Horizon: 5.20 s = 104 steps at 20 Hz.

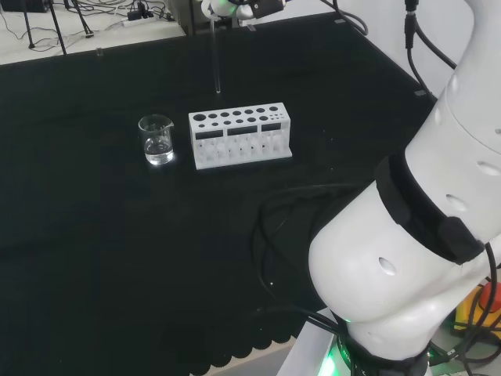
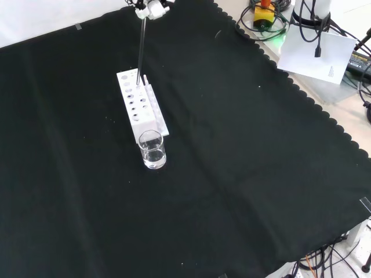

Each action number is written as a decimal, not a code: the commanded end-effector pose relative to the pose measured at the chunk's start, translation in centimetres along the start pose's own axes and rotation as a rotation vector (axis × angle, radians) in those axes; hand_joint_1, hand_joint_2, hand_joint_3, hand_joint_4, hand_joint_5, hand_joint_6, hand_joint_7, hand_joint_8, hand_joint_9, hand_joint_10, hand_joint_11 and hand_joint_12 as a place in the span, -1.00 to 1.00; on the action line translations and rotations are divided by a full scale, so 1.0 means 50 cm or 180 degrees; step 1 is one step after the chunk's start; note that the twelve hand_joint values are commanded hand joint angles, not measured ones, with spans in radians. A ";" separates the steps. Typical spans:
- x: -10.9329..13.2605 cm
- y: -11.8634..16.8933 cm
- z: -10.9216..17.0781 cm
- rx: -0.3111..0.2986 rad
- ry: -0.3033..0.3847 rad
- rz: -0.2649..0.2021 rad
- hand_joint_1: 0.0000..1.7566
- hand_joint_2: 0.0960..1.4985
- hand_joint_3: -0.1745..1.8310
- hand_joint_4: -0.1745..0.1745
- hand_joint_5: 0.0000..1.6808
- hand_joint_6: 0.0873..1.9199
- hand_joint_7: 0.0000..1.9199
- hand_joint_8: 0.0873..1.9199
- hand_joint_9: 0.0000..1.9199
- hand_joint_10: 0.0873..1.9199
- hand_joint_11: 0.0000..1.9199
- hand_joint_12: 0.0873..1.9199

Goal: Stir in the beaker to the left of the white test tube rack with the glass rod.

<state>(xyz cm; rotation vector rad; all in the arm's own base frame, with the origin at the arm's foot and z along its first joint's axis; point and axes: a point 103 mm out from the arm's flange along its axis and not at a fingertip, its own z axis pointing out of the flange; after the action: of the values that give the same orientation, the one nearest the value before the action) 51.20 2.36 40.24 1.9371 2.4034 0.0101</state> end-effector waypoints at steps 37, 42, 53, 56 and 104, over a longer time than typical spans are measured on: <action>0.179 0.136 0.082 -0.0033 0.0284 -0.0723 0.52 -0.44 0.10 -1.00 0.59 -0.58 0.43 -0.16 0.77 -0.49 0.81 -0.73; 0.187 0.145 0.105 0.0004 0.0287 -0.0747 0.52 -0.44 0.10 -1.00 0.59 -0.59 0.43 -0.16 0.77 -0.49 0.81 -0.73; 0.205 0.159 0.183 0.0162 0.0256 -0.0767 0.52 -0.44 0.10 -1.00 0.59 -0.59 0.43 -0.16 0.78 -0.50 0.82 -0.74; 0.206 0.162 0.203 0.0194 0.0248 -0.0767 0.52 -0.44 0.10 -1.00 0.59 -0.59 0.43 -0.16 0.78 -0.50 0.82 -0.74; 0.195 0.203 0.277 0.0393 0.0288 -0.0629 0.52 -0.44 0.10 -1.00 0.59 -0.59 0.44 -0.17 0.79 -0.51 0.82 -0.75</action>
<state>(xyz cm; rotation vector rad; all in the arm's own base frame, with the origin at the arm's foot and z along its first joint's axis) 58.62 14.46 26.66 1.7592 2.7194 -0.0584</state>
